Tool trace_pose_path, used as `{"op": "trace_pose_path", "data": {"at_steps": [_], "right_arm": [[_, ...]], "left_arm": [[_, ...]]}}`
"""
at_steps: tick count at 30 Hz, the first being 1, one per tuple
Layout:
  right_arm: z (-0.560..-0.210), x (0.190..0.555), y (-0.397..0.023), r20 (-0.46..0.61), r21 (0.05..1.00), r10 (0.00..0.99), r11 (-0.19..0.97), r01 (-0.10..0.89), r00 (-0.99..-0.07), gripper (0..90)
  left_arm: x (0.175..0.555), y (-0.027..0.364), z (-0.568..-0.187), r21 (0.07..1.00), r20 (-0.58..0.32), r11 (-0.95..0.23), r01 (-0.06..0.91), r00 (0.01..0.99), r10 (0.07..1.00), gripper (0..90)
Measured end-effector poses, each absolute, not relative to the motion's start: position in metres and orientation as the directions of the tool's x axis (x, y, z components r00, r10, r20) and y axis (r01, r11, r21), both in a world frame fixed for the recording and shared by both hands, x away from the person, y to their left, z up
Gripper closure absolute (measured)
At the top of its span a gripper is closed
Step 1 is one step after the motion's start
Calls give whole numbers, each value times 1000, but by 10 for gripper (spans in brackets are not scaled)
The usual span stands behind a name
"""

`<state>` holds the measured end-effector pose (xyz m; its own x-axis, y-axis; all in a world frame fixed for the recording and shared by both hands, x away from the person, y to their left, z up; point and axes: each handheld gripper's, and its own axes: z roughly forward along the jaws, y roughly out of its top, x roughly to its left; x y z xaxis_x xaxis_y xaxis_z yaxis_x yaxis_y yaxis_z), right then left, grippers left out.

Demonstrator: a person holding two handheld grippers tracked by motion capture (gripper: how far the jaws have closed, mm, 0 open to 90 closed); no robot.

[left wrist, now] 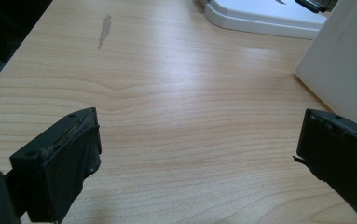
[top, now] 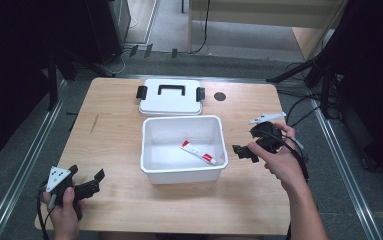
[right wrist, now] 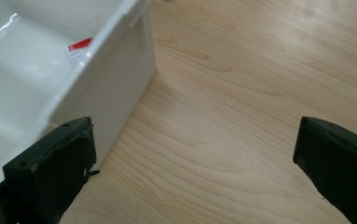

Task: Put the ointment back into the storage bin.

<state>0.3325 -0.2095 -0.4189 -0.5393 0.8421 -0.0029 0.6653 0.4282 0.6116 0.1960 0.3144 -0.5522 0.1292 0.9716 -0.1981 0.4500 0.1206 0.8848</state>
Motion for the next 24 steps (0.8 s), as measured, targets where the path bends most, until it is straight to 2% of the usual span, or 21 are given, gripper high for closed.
{"op": "trace_pose_path", "data": {"at_steps": [7,24], "right_arm": [[-434,322,-234,13,641,868,373,671,-496,0],[-497,286,-286,19,722,913,269,637,-407,0]], "left_arm": [[196,314,-552,884,-199,122,452,127,972,1],[196,314,-552,886,-195,120,449,126,973,1]]}}
